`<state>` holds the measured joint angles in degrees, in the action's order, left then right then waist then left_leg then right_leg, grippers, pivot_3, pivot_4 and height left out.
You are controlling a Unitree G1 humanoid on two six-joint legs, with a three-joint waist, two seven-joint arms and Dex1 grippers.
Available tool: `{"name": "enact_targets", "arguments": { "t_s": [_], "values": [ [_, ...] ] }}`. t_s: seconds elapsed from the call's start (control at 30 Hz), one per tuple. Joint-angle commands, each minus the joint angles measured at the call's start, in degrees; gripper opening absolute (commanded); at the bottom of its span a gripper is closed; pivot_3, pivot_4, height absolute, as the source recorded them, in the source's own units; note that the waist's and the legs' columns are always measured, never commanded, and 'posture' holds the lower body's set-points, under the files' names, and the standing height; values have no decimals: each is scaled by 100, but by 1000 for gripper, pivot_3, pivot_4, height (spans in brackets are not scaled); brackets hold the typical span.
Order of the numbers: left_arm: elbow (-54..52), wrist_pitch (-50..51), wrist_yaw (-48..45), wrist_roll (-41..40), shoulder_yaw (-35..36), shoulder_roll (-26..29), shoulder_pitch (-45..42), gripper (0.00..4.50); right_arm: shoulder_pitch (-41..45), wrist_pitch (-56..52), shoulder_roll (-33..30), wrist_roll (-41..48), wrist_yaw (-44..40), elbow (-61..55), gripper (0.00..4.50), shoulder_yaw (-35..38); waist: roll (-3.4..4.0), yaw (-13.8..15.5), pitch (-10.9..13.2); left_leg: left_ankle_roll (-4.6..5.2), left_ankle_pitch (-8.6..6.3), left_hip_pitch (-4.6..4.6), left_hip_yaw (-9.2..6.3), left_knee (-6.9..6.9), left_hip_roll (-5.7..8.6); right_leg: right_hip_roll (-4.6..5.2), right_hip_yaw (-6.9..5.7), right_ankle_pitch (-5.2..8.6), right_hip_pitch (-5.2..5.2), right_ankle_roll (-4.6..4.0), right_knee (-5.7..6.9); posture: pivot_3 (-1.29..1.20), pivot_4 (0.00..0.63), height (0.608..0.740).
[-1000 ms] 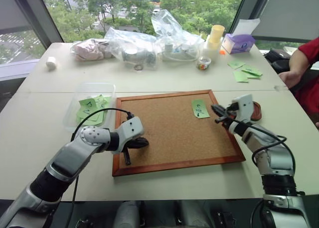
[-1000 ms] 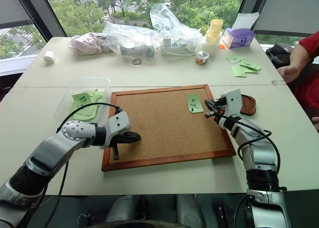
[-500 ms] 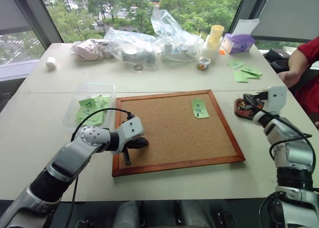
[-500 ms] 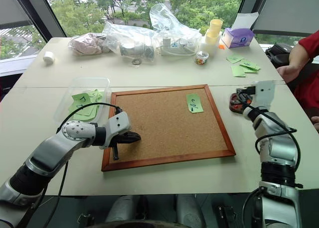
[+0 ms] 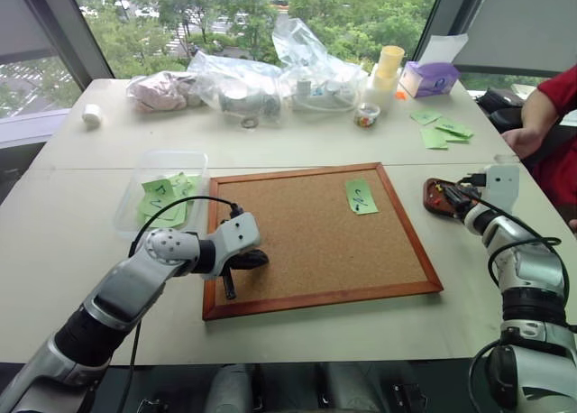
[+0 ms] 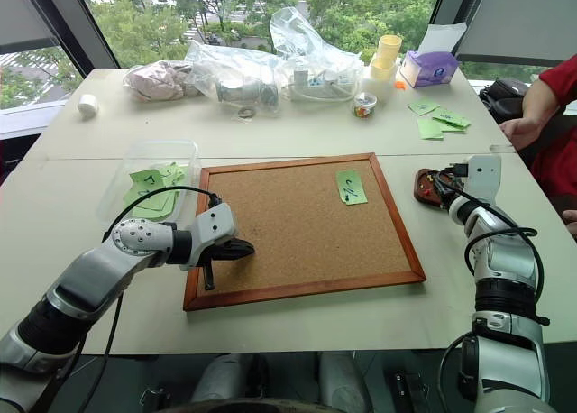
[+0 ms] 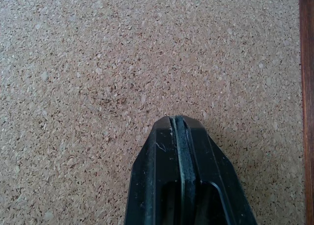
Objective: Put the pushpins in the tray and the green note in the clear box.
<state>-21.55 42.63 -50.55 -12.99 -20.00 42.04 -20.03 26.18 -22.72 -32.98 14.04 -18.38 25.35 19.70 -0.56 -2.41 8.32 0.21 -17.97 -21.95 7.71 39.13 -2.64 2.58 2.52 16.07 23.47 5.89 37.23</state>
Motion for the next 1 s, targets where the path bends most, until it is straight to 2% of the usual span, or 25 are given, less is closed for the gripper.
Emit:
{"name": "enact_targets", "arguments": {
  "t_s": [0.03,0.57,0.77,1.0],
  "values": [
    [201,127,-52,159,-281,70,205,0,196,93,-81,244,11,6,4471,336,0,0,0,0,0,2,0,0,0,0,0,0,-2,0,0,0,150,735],
    [246,87,-77,176,-308,59,168,0,-113,-101,-5,840,-426,-749,4471,438,0,1,0,1,-1,4,0,-1,-1,1,0,0,-4,0,0,0,150,735],
    [221,101,-77,177,-299,75,192,0,-827,-788,17,1048,-1483,-2726,4471,-801,4,-8,-2,7,-4,8,-2,-3,-4,0,1,0,-5,0,0,0,150,735],
    [238,82,-79,201,-310,47,179,0,-841,-870,410,891,-1511,-3042,4471,-1545,0,8,-2,29,-18,14,-1,-3,-3,3,-2,4,-12,-7,-3,0,150,735]
  ]
}}
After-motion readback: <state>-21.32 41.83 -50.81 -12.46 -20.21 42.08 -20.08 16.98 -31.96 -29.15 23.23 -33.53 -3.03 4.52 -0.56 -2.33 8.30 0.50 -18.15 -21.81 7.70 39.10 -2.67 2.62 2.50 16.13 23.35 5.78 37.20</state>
